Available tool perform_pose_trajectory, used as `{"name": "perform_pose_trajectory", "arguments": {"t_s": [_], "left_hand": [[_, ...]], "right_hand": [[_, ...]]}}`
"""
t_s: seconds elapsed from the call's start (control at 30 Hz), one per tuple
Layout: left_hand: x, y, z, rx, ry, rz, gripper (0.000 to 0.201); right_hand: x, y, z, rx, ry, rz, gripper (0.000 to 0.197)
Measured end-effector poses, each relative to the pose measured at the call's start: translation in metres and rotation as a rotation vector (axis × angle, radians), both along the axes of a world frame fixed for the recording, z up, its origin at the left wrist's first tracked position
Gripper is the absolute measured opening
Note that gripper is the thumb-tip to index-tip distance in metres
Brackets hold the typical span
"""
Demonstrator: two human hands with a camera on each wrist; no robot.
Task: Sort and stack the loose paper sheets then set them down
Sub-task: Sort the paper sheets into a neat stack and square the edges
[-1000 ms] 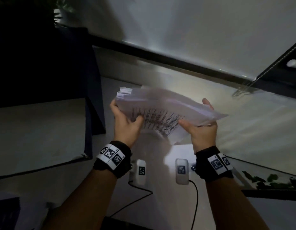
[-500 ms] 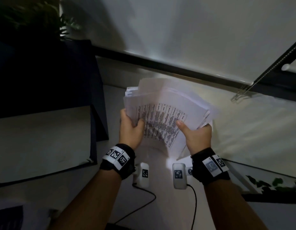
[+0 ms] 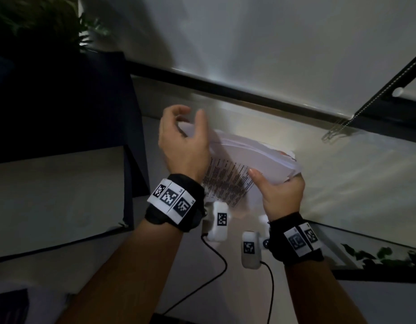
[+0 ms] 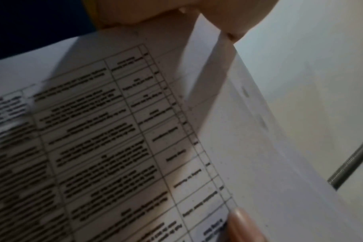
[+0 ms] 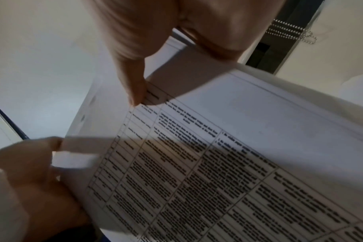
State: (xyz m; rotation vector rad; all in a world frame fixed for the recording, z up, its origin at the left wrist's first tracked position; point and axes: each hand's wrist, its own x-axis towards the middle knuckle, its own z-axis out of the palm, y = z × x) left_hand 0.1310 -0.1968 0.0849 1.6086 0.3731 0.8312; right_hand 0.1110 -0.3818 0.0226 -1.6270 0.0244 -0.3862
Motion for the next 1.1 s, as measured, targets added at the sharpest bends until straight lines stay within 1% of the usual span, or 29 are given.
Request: {"name": "perform_pose_trajectory", "arguments": {"t_s": [0.07, 0.13, 0.2, 0.27, 0.33, 0.4, 0.43, 0.47, 0.5, 0.53, 0.57, 0.6, 0.63, 0.67, 0.7, 0.77, 0.83, 0.9, 0.93, 0.97, 1.03, 1.07, 1.1], "left_hand": [[0.001, 0.003, -0.009, 0.006, -0.059, 0.025, 0.009], [-0.001, 0.008, -0.019, 0.025, -0.086, 0.042, 0.007], [-0.003, 0.011, -0.023, 0.011, -0.111, 0.015, 0.008], [-0.005, 0.01, -0.026, -0.04, -0.113, -0.036, 0.01], [-0.007, 0.006, -0.027, -0.071, -0.127, -0.084, 0.007], [-0.008, 0.005, -0.026, -0.075, -0.142, -0.088, 0.005], [-0.008, 0.006, -0.026, -0.081, -0.146, -0.094, 0.007], [-0.008, 0.007, -0.027, -0.099, -0.143, -0.114, 0.013], [-0.009, 0.009, -0.029, -0.127, -0.137, -0.156, 0.026], [-0.009, 0.011, -0.032, -0.163, -0.13, -0.216, 0.044], [-0.01, 0.013, -0.037, -0.196, -0.103, -0.27, 0.062], [-0.01, 0.014, -0.044, -0.218, -0.058, -0.3, 0.077], [-0.011, 0.014, -0.051, -0.233, 0.002, -0.309, 0.082], [-0.012, 0.013, -0.056, -0.246, 0.067, -0.306, 0.079], [-0.012, 0.012, -0.057, -0.246, 0.126, -0.297, 0.071], [-0.01, 0.005, -0.055, -0.223, 0.18, -0.279, 0.053], [-0.009, 0.0, -0.052, -0.243, 0.144, -0.251, 0.05], [-0.011, 0.002, -0.052, -0.275, 0.089, -0.217, 0.06], [-0.012, 0.004, -0.054, -0.269, 0.087, -0.208, 0.069], [-0.013, 0.007, -0.057, -0.246, 0.105, -0.213, 0.078], [-0.015, 0.01, -0.06, -0.213, 0.144, -0.262, 0.089], [-0.014, 0.01, -0.06, -0.205, 0.159, -0.3, 0.092], [-0.013, 0.009, -0.061, -0.2, 0.173, -0.337, 0.095]], "right_hand": [[0.0, -0.001, 0.003, 0.032, 0.003, 0.013, 0.058], [0.002, -0.001, 0.006, 0.064, 0.008, 0.035, 0.061], [0.005, -0.002, 0.006, 0.107, 0.01, 0.046, 0.06], [0.007, 0.003, 0.013, 0.166, 0.011, 0.023, 0.053], [0.011, 0.008, 0.019, 0.216, -0.022, -0.034, 0.035], [0.016, 0.011, 0.027, 0.231, -0.057, -0.1, 0.015], [0.02, 0.012, 0.026, 0.214, -0.061, -0.129, 0.011], [0.021, 0.013, 0.026, 0.213, -0.057, -0.155, 0.011], [0.022, 0.013, 0.027, 0.229, -0.053, -0.184, 0.013], [0.022, 0.012, 0.026, 0.237, -0.058, -0.185, 0.016], [0.02, 0.009, 0.023, 0.229, -0.072, -0.144, 0.018], [0.019, 0.005, 0.019, 0.207, -0.083, -0.075, 0.025], [0.018, 0.002, 0.016, 0.194, -0.069, -0.006, 0.035], [0.018, 0.0, 0.012, 0.185, -0.014, 0.033, 0.045], [0.019, -0.001, 0.009, 0.162, 0.056, 0.042, 0.047], [0.021, 0.001, 0.006, 0.057, 0.156, -0.001, 0.035], [0.024, 0.001, 0.007, 0.036, 0.149, -0.052, 0.029], [0.024, -0.002, 0.008, 0.081, 0.128, -0.053, 0.037], [0.024, -0.006, 0.005, 0.101, 0.121, -0.02, 0.045], [0.023, -0.012, 0.002, 0.116, 0.119, 0.028, 0.058], [0.026, -0.023, -0.004, 0.112, 0.152, 0.114, 0.083], [0.029, -0.026, -0.005, 0.097, 0.158, 0.133, 0.089], [0.033, -0.028, -0.004, 0.085, 0.157, 0.145, 0.09]]}}
